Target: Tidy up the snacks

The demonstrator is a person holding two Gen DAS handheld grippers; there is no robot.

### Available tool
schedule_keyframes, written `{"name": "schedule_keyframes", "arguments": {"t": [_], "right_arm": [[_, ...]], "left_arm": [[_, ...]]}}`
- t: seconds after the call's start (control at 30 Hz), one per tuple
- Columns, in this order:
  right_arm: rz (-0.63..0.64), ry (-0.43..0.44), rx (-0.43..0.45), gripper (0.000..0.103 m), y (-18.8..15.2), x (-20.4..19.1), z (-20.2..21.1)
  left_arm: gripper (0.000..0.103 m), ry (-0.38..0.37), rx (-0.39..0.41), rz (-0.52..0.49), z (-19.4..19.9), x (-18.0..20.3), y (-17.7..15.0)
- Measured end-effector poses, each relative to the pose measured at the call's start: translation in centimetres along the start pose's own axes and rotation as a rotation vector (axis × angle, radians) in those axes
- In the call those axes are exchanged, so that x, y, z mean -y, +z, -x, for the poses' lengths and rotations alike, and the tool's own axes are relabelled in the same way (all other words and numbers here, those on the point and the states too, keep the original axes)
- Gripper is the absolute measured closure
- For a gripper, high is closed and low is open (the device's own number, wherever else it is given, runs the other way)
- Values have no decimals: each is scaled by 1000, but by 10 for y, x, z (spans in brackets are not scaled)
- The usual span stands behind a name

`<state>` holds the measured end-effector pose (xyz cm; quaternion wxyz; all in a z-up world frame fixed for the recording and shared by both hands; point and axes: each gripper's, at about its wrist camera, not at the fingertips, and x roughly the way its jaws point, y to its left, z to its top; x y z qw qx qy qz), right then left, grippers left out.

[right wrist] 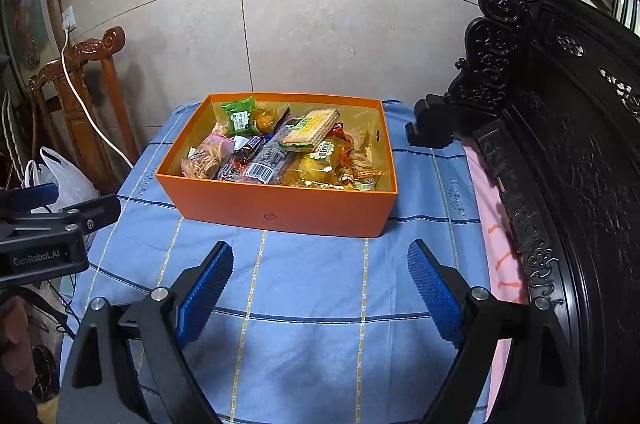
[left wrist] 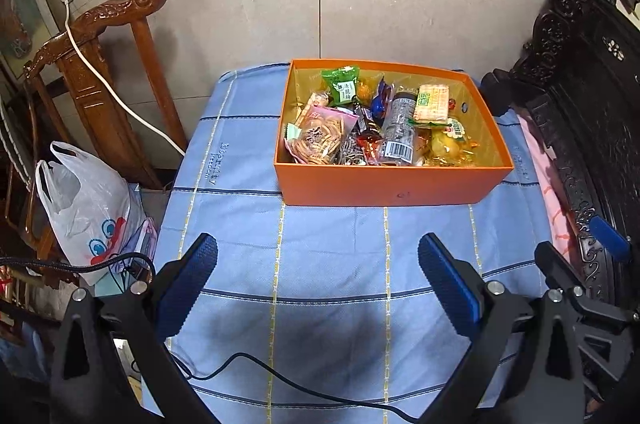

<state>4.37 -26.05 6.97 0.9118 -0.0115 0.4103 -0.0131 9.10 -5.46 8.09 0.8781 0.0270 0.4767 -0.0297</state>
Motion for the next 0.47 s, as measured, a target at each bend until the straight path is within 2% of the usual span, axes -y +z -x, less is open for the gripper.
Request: {"name": "schedule_keyframes", "arguments": {"t": [0.47], "right_arm": [[8, 4, -4, 14, -1, 0, 0]], "left_arm": [[4, 2, -10, -9, 1, 2, -1]]}}
